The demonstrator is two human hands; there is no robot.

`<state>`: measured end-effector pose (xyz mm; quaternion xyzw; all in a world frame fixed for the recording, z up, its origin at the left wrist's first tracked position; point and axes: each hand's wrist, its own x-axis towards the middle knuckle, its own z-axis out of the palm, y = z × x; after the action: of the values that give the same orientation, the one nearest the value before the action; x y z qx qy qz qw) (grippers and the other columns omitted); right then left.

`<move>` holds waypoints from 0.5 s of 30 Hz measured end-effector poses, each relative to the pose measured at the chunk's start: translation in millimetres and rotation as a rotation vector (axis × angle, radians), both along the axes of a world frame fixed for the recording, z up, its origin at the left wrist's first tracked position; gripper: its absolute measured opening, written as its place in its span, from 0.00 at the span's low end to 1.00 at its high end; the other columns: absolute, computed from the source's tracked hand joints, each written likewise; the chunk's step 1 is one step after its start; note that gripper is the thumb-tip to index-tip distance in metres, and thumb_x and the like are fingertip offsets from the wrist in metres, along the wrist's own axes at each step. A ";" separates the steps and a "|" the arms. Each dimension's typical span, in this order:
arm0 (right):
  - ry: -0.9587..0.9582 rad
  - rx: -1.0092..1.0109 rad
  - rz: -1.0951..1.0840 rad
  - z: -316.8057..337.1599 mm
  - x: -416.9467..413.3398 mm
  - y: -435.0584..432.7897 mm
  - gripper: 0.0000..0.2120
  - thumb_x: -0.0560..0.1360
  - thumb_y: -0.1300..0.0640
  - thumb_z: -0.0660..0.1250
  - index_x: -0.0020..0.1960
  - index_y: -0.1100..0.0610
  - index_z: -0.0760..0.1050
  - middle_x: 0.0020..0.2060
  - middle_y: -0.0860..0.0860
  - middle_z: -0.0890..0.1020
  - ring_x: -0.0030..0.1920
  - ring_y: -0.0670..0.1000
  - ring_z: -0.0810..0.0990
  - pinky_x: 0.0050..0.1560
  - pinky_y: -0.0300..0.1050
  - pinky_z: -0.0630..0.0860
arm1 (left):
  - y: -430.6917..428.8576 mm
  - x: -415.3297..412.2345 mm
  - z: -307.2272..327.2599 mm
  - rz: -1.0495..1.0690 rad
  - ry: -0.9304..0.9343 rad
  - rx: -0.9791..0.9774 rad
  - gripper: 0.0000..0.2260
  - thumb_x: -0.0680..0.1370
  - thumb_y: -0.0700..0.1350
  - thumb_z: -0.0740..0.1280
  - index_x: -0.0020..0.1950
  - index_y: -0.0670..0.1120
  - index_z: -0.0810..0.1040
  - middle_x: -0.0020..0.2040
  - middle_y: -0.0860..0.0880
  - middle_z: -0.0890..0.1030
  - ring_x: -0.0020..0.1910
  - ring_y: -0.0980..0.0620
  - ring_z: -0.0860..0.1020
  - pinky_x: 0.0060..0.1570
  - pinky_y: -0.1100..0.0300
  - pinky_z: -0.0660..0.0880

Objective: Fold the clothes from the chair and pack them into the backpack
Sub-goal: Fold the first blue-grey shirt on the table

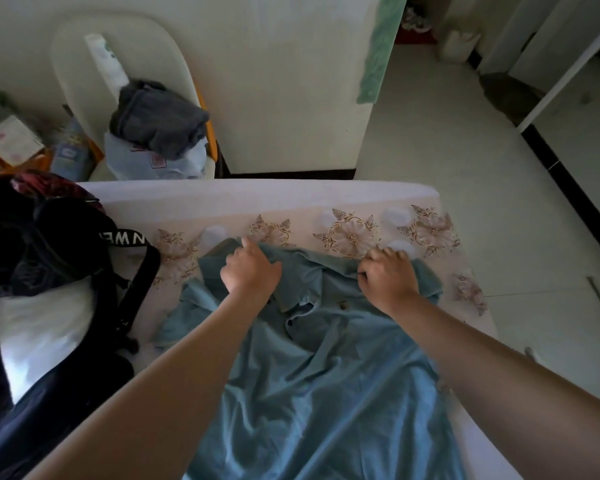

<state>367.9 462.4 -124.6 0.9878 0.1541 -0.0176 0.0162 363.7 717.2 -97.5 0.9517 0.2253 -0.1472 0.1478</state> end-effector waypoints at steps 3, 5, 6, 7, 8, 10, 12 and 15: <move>-0.014 0.032 -0.047 1.7 8.0 -1.2 0.08 0.80 0.57 0.60 0.47 0.57 0.77 0.41 0.52 0.79 0.41 0.56 0.78 0.45 0.51 0.71 | -1.2 7.7 0.6 0.031 0.047 -0.017 0.35 0.76 0.54 0.69 0.74 0.45 0.55 0.38 0.49 0.76 0.34 0.49 0.76 0.29 0.57 0.73; -0.068 0.059 -0.147 3.3 16.6 -2.8 0.07 0.80 0.60 0.59 0.45 0.59 0.72 0.33 0.51 0.74 0.32 0.55 0.75 0.37 0.48 0.68 | -0.5 13.6 1.9 0.027 -0.100 -0.147 0.25 0.77 0.45 0.67 0.70 0.49 0.60 0.39 0.50 0.76 0.33 0.50 0.75 0.29 0.57 0.72; -0.096 0.062 -0.215 4.6 21.8 -5.1 0.07 0.80 0.61 0.58 0.44 0.59 0.71 0.29 0.50 0.71 0.28 0.52 0.72 0.34 0.45 0.67 | 0.0 18.4 5.9 0.039 -0.210 -0.245 0.22 0.78 0.43 0.66 0.68 0.51 0.62 0.41 0.50 0.78 0.34 0.50 0.76 0.30 0.57 0.74; -0.115 0.066 -0.286 6.3 27.2 -8.5 0.08 0.81 0.61 0.58 0.43 0.59 0.71 0.27 0.49 0.70 0.25 0.50 0.69 0.32 0.44 0.65 | 0.2 25.6 10.4 0.073 -0.323 -0.369 0.20 0.78 0.44 0.66 0.67 0.53 0.63 0.44 0.51 0.80 0.36 0.51 0.78 0.31 0.56 0.75; -0.124 0.064 -0.343 8.3 32.6 -12.6 0.09 0.81 0.62 0.58 0.43 0.60 0.72 0.26 0.49 0.70 0.24 0.49 0.67 0.31 0.43 0.64 | -0.8 34.6 15.9 0.120 -0.424 -0.517 0.18 0.79 0.44 0.66 0.67 0.54 0.65 0.45 0.52 0.80 0.38 0.50 0.79 0.33 0.55 0.77; -0.105 0.028 -0.409 12.3 38.9 -18.7 0.08 0.81 0.62 0.57 0.46 0.60 0.73 0.28 0.50 0.72 0.26 0.50 0.70 0.33 0.44 0.67 | -4.7 52.8 26.3 0.187 -0.574 -0.702 0.17 0.80 0.43 0.66 0.66 0.53 0.67 0.46 0.52 0.79 0.38 0.51 0.81 0.34 0.54 0.78; -0.102 -0.008 -0.427 13.2 40.8 -18.3 0.08 0.79 0.63 0.56 0.54 0.61 0.72 0.40 0.56 0.77 0.41 0.56 0.78 0.44 0.50 0.75 | -10.8 62.3 28.6 0.146 -0.588 -0.667 0.16 0.80 0.43 0.65 0.66 0.52 0.68 0.51 0.53 0.78 0.39 0.54 0.81 0.33 0.58 0.77; -0.121 0.023 -0.222 6.8 36.4 -11.6 0.20 0.73 0.66 0.57 0.63 0.57 0.69 0.57 0.57 0.74 0.58 0.58 0.73 0.62 0.55 0.73 | -15.1 60.0 11.9 -0.015 -0.428 -0.359 0.15 0.80 0.48 0.64 0.65 0.50 0.69 0.58 0.50 0.75 0.50 0.50 0.77 0.47 0.52 0.78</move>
<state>404.3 450.7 -117.8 0.9981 0.0429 0.0421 0.0123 423.7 702.1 -85.6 0.9214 0.1524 0.0183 0.3571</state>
